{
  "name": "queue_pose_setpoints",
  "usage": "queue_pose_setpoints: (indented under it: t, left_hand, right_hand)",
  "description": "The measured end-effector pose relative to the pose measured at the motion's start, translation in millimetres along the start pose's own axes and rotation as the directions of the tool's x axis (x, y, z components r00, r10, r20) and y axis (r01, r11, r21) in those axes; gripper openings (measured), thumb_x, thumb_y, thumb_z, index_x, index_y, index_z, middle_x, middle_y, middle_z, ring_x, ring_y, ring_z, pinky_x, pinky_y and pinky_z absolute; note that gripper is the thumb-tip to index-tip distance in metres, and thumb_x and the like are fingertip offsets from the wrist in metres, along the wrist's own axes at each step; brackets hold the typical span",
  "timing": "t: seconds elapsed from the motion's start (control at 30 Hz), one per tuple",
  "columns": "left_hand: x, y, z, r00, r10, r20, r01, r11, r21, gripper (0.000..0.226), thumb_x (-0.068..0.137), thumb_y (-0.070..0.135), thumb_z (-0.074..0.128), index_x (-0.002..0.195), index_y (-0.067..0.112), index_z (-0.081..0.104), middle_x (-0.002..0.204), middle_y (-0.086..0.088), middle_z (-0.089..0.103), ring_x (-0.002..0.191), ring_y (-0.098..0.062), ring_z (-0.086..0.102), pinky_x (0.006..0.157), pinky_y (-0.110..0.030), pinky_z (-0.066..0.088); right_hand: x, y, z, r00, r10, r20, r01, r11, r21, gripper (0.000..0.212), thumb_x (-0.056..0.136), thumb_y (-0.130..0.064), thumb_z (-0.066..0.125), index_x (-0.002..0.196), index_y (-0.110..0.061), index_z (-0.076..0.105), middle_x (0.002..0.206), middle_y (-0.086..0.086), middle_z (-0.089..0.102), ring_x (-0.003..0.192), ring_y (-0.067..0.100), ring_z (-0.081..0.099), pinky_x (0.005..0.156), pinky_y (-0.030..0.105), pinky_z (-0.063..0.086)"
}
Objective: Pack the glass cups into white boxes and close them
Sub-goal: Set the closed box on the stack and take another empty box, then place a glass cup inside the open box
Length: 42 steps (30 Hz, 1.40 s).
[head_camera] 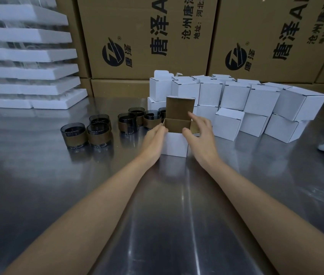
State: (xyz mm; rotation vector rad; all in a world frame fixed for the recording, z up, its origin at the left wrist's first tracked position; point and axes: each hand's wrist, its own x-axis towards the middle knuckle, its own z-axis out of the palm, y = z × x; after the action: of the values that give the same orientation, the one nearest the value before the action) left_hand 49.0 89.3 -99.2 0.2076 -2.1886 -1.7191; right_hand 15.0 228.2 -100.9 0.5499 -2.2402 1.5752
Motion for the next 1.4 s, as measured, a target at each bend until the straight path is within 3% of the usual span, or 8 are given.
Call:
queue_pose_setpoints:
  t: [0.13, 0.23, 0.43, 0.57, 0.9, 1.03, 1.17, 1.4]
  left_hand:
    - [1.9, -1.3, -1.1, 0.999, 0.031, 0.040, -0.028, 0.997, -0.066, 0.021, 0.091, 0.022, 0.040, 0.085, 0.021, 0.061, 0.081, 0.006, 0.061, 0.082, -0.009, 0.052, 0.072, -0.021, 0.036]
    - [0.8, -2.8, -1.1, 0.997, 0.035, 0.075, -0.031, 0.998, -0.056, 0.027, 0.095, 0.019, 0.037, 0.102, 0.015, 0.063, 0.096, 0.000, 0.066, 0.094, -0.014, 0.056, 0.078, -0.024, 0.039]
    - [2.4, -4.4, -0.7, 0.992, 0.032, 0.122, -0.023, 0.997, -0.080, 0.037, 0.098, 0.022, 0.036, 0.130, 0.023, 0.054, 0.124, 0.007, 0.060, 0.119, -0.010, 0.050, 0.099, -0.028, 0.037]
    - [0.8, -7.1, -4.5, 0.972, 0.040, 0.233, -0.014, 0.994, -0.112, 0.047, 0.095, 0.037, 0.051, 0.141, 0.038, 0.040, 0.110, 0.038, 0.047, 0.111, 0.013, 0.041, 0.083, -0.005, 0.027]
    - [3.6, -10.2, -3.3, 0.959, 0.160, 0.235, -0.163, 0.987, -0.008, 0.057, 0.083, 0.052, 0.067, 0.129, 0.032, 0.042, 0.109, 0.028, 0.055, 0.092, 0.026, 0.053, 0.077, 0.001, 0.041]
    - [14.0, -2.3, -10.3, 0.993, -0.009, 0.120, 0.045, 0.953, -0.298, 0.070, 0.091, 0.072, 0.020, 0.117, 0.024, 0.064, 0.117, 0.001, 0.068, 0.113, -0.013, 0.061, 0.105, -0.040, 0.044]
    - [36.8, -9.8, -20.3, 0.944, 0.248, -0.216, -0.208, 0.959, 0.190, 0.029, 0.099, 0.011, 0.044, 0.123, 0.010, 0.062, 0.115, -0.004, 0.064, 0.088, -0.001, 0.057, 0.093, -0.018, 0.043]
    - [58.3, -22.1, -12.5, 0.950, 0.312, 0.011, -0.210, 0.612, 0.762, 0.054, 0.092, 0.001, 0.045, 0.144, 0.005, 0.035, 0.149, -0.009, 0.036, 0.126, -0.033, 0.037, 0.100, -0.041, 0.036]
  right_hand:
    - [0.0, -6.3, -3.9, 0.996, 0.068, 0.058, -0.069, 0.998, 0.013, 0.069, 0.080, -0.037, 0.051, 0.147, -0.032, 0.037, 0.124, -0.010, 0.042, 0.099, -0.009, 0.047, 0.079, 0.000, 0.032]
    - [3.1, -7.1, -12.0, 0.978, 0.169, 0.123, -0.172, 0.985, 0.014, 0.078, 0.073, -0.042, 0.045, 0.149, -0.029, 0.036, 0.134, -0.004, 0.047, 0.121, 0.011, 0.047, 0.103, 0.025, 0.036]
    - [3.3, -0.3, -12.7, 0.969, 0.182, 0.164, -0.183, 0.983, -0.013, 0.026, 0.095, -0.030, 0.050, 0.116, -0.015, 0.055, 0.120, -0.002, 0.045, 0.112, 0.012, 0.048, 0.093, 0.024, 0.033]
    - [3.4, 4.7, -15.6, 0.954, 0.232, 0.188, -0.246, 0.968, 0.055, 0.015, 0.096, -0.034, 0.050, 0.096, -0.019, 0.051, 0.087, -0.006, 0.051, 0.081, 0.011, 0.049, 0.076, 0.028, 0.040]
    - [2.8, 9.7, -27.0, 0.916, 0.163, 0.367, -0.202, 0.977, 0.071, 0.086, 0.066, -0.061, 0.073, 0.138, -0.030, 0.037, 0.123, -0.016, 0.051, 0.114, 0.000, 0.052, 0.092, 0.015, 0.041]
    - [4.3, 14.6, -21.3, 0.945, 0.145, 0.293, -0.185, 0.976, 0.115, 0.097, 0.061, -0.038, 0.086, 0.142, -0.026, 0.035, 0.126, -0.008, 0.055, 0.113, 0.009, 0.059, 0.091, 0.016, 0.048]
    - [8.5, 19.4, -20.5, 0.971, 0.153, 0.185, -0.168, 0.984, 0.065, 0.098, 0.066, -0.038, 0.087, 0.142, -0.030, 0.026, 0.127, -0.007, 0.051, 0.118, 0.009, 0.050, 0.091, 0.014, 0.038]
    - [10.3, 19.2, -19.8, 0.982, 0.176, 0.074, -0.180, 0.982, 0.061, 0.088, 0.067, -0.044, 0.085, 0.133, -0.028, 0.030, 0.121, -0.004, 0.053, 0.110, 0.013, 0.053, 0.081, 0.015, 0.039]
